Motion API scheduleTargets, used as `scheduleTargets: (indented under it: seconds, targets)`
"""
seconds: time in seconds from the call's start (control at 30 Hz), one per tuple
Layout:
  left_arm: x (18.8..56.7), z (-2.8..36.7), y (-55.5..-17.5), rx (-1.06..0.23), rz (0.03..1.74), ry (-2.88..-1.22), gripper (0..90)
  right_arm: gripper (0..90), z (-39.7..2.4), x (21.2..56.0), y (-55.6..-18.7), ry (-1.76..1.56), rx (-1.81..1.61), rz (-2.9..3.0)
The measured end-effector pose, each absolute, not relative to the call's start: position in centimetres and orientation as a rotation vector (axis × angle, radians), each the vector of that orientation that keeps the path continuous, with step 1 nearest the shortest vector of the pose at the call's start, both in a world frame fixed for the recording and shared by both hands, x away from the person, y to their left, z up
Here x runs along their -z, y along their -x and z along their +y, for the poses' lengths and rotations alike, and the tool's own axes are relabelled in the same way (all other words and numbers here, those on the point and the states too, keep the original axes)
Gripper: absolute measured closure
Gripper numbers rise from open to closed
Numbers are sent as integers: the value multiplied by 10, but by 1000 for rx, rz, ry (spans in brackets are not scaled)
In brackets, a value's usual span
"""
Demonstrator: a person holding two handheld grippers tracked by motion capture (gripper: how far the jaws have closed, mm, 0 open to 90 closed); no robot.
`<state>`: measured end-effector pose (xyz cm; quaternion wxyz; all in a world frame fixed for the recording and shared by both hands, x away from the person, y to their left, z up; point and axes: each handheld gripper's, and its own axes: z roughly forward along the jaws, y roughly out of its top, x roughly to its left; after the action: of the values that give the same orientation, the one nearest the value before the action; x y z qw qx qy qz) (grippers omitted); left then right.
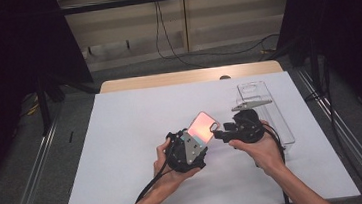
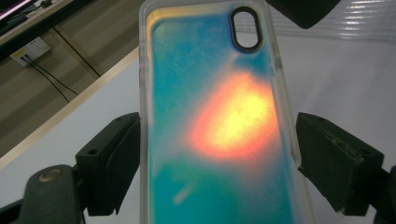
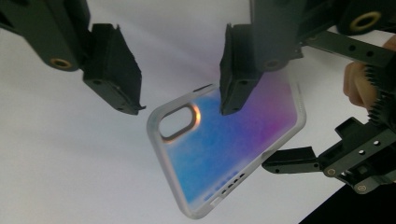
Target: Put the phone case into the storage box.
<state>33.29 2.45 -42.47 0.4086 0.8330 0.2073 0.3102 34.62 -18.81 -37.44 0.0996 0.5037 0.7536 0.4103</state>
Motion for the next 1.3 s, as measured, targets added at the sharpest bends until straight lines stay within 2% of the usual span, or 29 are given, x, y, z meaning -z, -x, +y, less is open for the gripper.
scheduleTargets:
  seconds: [0.07, 0.73, 0.9, 1.03, 1.3]
  targets:
    - [425, 22, -333, -797, 511, -2100, 169, 575, -190, 371, -349, -1534, -1216, 2227]
    - [425, 20, -331, -806, 509, -2089, 169, 636, -189, 381, -362, -1671, -1188, 2246]
    - [425, 17, -328, -819, 487, -2085, 169, 590, -192, 383, -365, -1722, -1229, 2234]
    - [427, 15, -328, -818, 486, -2092, 169, 656, -195, 384, -364, -1741, -1238, 2232]
    - [427, 14, -328, -827, 482, -2089, 169, 686, -202, 387, -367, -1812, -1293, 2207]
